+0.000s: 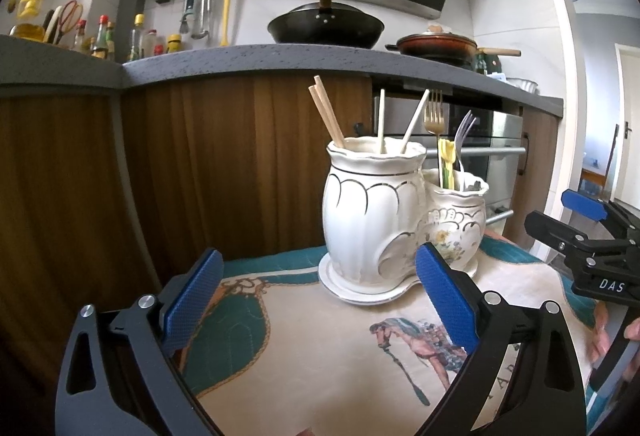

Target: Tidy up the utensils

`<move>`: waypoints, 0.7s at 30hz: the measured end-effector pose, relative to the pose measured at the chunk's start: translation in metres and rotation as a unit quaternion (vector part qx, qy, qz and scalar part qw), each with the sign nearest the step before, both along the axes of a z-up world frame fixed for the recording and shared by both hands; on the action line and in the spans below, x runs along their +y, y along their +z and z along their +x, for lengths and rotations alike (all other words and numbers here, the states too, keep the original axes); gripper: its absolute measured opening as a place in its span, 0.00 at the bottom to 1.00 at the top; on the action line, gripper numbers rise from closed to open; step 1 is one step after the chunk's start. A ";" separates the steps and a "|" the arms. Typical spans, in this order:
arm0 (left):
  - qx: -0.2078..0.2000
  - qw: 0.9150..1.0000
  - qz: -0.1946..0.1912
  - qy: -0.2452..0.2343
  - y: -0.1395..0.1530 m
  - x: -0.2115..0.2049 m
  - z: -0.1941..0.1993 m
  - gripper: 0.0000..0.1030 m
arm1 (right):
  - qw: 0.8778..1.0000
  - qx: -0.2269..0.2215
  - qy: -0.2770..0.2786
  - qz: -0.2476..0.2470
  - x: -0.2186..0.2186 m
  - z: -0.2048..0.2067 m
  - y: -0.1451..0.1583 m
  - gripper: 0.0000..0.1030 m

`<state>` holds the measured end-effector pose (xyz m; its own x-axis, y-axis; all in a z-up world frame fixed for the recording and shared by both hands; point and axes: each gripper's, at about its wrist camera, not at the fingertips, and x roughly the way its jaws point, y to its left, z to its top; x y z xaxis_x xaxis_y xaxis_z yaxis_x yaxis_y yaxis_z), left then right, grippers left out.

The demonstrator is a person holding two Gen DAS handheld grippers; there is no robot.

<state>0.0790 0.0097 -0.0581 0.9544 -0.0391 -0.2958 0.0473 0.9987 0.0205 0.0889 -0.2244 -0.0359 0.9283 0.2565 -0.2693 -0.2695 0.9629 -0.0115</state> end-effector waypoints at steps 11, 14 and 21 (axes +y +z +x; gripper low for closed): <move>0.001 1.000 0.001 0.016 0.000 0.000 -0.001 0.93 | 1.000 0.000 0.000 0.000 0.000 0.000 0.000 0.95; 0.001 1.000 0.002 0.018 0.000 0.000 -0.001 0.93 | 1.000 0.000 0.000 0.001 0.000 0.000 0.000 0.95; 0.001 1.000 0.002 0.020 0.001 0.001 -0.001 0.93 | 1.000 0.000 0.000 0.000 0.000 0.001 0.000 0.95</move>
<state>0.0781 0.0105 -0.0575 0.9546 0.0006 -0.2979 0.0068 0.9997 0.0239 0.0896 -0.2246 -0.0362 0.9281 0.2574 -0.2689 -0.2701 0.9628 -0.0108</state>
